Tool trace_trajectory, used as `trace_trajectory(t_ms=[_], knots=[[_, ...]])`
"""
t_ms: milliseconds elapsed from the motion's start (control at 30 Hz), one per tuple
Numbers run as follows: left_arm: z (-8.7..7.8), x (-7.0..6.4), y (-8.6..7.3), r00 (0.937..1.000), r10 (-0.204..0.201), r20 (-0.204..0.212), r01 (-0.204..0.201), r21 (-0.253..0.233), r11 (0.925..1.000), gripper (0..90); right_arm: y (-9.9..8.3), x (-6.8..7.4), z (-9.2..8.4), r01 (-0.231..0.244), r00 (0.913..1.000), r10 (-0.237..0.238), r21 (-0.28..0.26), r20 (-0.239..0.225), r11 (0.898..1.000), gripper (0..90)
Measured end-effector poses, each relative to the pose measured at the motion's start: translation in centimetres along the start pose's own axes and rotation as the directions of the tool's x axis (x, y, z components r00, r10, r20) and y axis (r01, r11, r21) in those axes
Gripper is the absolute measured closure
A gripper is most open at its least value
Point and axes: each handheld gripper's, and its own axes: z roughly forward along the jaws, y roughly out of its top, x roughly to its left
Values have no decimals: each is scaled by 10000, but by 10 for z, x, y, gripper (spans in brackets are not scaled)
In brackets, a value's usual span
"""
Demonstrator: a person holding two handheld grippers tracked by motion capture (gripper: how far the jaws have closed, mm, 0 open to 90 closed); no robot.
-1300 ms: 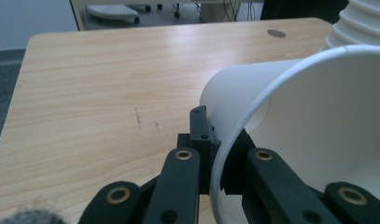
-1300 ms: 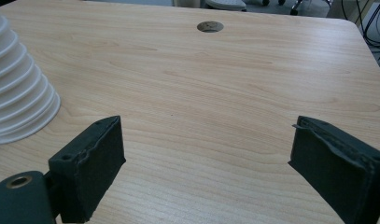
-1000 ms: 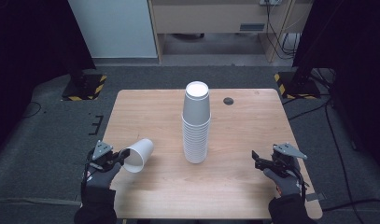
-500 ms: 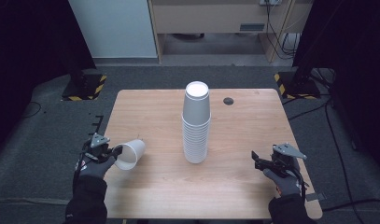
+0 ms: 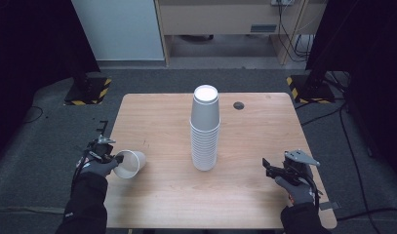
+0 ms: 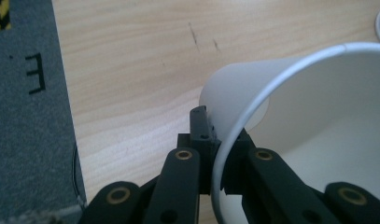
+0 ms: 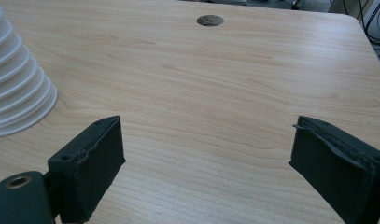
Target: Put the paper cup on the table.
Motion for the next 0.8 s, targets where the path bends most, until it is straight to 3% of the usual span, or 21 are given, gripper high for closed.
trace_trajectory(t_ms=[100, 167, 300, 633, 800], knots=[[-3, 0, 3, 10000, 17, 65, -21, 581, 9983, 853, 0, 0, 0, -4, 10000, 4, 31, 12, 10000, 95], [-3, -1, 4, 10000, -30, 62, 25, 713, 9974, 853, 0, 0, 0, -2, 10000, 2, 38, 19, 10000, 95], [-3, -2, 8, 9999, -67, 125, 49, 1378, 9904, 854, 0, 0, 0, 4, 10000, -4, 27, -8, 10000, 95], [-3, -7, 13, 9994, -143, 310, 62, 2484, 9686, 856, 0, 0, 0, 9, 10000, -9, 9, -22, 10000, 95], [0, -8, 10, 9989, -299, 352, 177, 3070, 9516, 852, 0, 0, 0, 17, 10000, -17, 18, -30, 10000, 95]])
